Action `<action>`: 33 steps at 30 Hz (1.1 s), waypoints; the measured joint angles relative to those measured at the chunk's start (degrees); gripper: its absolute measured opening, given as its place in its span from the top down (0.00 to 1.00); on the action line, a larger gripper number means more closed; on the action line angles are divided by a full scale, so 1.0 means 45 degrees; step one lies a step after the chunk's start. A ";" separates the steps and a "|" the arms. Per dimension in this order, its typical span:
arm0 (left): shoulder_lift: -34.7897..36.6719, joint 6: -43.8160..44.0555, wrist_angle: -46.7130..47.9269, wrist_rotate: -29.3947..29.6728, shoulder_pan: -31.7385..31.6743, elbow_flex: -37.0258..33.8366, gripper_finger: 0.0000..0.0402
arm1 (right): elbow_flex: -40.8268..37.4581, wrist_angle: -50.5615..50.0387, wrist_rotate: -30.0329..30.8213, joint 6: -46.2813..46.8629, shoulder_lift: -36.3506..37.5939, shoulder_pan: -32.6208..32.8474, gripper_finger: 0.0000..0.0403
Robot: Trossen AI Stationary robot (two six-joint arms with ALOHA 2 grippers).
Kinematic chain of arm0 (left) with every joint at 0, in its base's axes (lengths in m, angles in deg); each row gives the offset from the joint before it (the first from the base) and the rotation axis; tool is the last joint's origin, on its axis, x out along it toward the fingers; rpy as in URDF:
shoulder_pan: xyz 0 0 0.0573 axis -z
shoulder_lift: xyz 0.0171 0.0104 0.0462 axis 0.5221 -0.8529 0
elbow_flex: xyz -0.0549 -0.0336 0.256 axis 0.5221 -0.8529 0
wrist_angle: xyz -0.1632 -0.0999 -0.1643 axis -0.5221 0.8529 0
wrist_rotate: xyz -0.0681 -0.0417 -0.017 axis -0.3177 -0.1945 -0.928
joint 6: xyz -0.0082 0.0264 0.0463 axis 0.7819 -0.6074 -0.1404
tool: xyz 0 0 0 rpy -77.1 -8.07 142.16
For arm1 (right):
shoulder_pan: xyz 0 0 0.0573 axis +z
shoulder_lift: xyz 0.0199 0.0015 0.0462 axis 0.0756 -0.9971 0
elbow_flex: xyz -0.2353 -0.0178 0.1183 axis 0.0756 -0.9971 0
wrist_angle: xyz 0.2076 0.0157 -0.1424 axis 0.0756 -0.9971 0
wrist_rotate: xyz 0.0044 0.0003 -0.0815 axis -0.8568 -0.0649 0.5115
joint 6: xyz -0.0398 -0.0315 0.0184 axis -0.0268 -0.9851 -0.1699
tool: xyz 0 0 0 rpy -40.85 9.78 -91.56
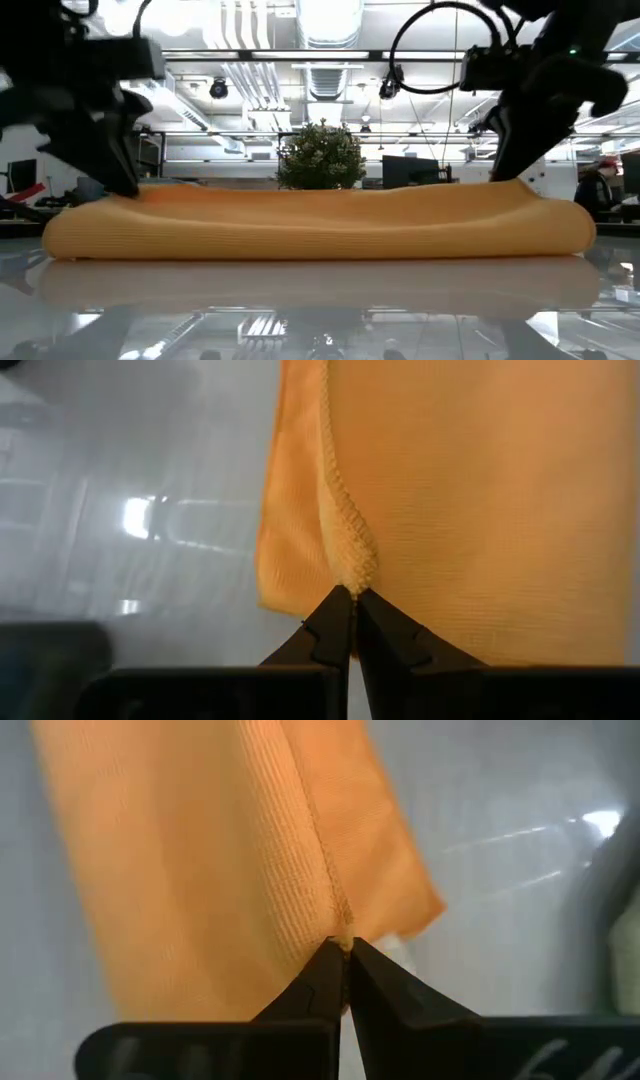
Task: Fold microfiber towels
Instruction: Fold the orange microfiber cloth
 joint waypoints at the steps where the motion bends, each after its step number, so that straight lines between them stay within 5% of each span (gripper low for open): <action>1: -0.0049 -0.0004 -0.0059 0.0035 -0.0088 -0.0110 1.00 | 0.0000 0.0001 0.0119 -0.0076 0.0000 -0.0103 0.98; 25: -0.0241 0.0001 -0.1318 0.0828 -0.1468 -0.1065 0.99 | -0.0005 -0.0036 0.1634 -0.0908 -0.0935 -0.1245 0.98; 33: -0.0236 0.0589 -0.2024 0.1239 -0.1551 -0.1739 0.88 | -0.0010 0.0105 0.1698 -0.0712 -0.1085 -0.1266 0.95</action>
